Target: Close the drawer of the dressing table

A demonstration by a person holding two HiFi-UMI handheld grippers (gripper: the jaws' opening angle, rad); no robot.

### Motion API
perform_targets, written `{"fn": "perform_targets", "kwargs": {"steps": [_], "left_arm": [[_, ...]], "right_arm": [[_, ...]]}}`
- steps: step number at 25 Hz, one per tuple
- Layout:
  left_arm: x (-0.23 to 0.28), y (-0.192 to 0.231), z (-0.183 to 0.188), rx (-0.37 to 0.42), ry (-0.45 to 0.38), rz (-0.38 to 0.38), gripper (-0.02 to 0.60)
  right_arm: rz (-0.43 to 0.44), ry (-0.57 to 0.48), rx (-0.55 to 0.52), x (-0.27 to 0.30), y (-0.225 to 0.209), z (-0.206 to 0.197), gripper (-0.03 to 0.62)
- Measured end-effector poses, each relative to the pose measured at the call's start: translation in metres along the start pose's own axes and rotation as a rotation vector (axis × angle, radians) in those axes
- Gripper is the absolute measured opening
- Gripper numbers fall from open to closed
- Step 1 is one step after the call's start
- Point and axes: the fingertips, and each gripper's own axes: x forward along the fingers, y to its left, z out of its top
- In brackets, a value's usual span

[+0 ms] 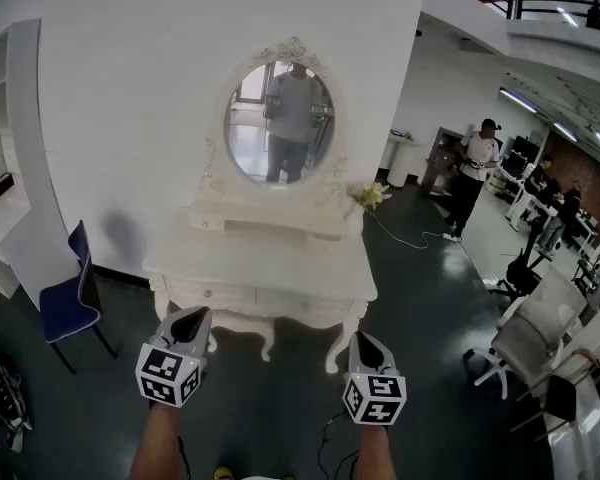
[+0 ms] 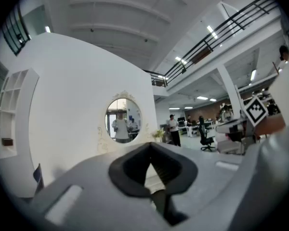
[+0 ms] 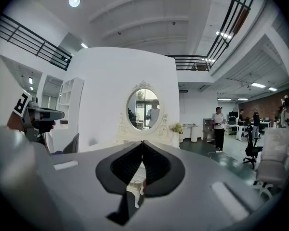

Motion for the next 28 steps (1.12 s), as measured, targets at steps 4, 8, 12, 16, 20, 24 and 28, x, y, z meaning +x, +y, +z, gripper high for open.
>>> {"fn": "perform_targets", "kwargs": {"steps": [4, 8, 12, 16, 20, 24, 28], "left_arm": [[0.002, -0.002, 0.002, -0.001, -0.006, 0.002, -0.002], [0.001, -0.006, 0.000, -0.002, -0.005, -0.004, -0.002], [0.000, -0.009, -0.002, 0.000, -0.001, -0.009, -0.002], [0.001, -0.013, -0.003, 0.003, 0.006, -0.015, -0.002], [0.005, -0.017, -0.003, 0.007, 0.013, -0.025, -0.002], [0.008, -0.023, -0.005, 0.010, 0.018, -0.035, -0.002], [0.013, -0.030, -0.010, 0.010, 0.029, -0.041, -0.002]], "right_arm": [[0.005, -0.015, -0.002, -0.001, -0.001, 0.004, 0.003], [0.002, -0.015, -0.010, -0.003, -0.002, 0.004, 0.003], [0.001, -0.028, -0.019, -0.007, 0.000, 0.004, 0.003], [0.002, -0.037, -0.012, -0.008, 0.000, 0.004, 0.003], [0.008, -0.023, -0.019, -0.007, -0.001, 0.001, 0.010], [0.005, -0.001, -0.011, -0.005, -0.006, -0.008, 0.041], [-0.001, 0.007, -0.012, -0.005, -0.012, -0.014, 0.066]]}}
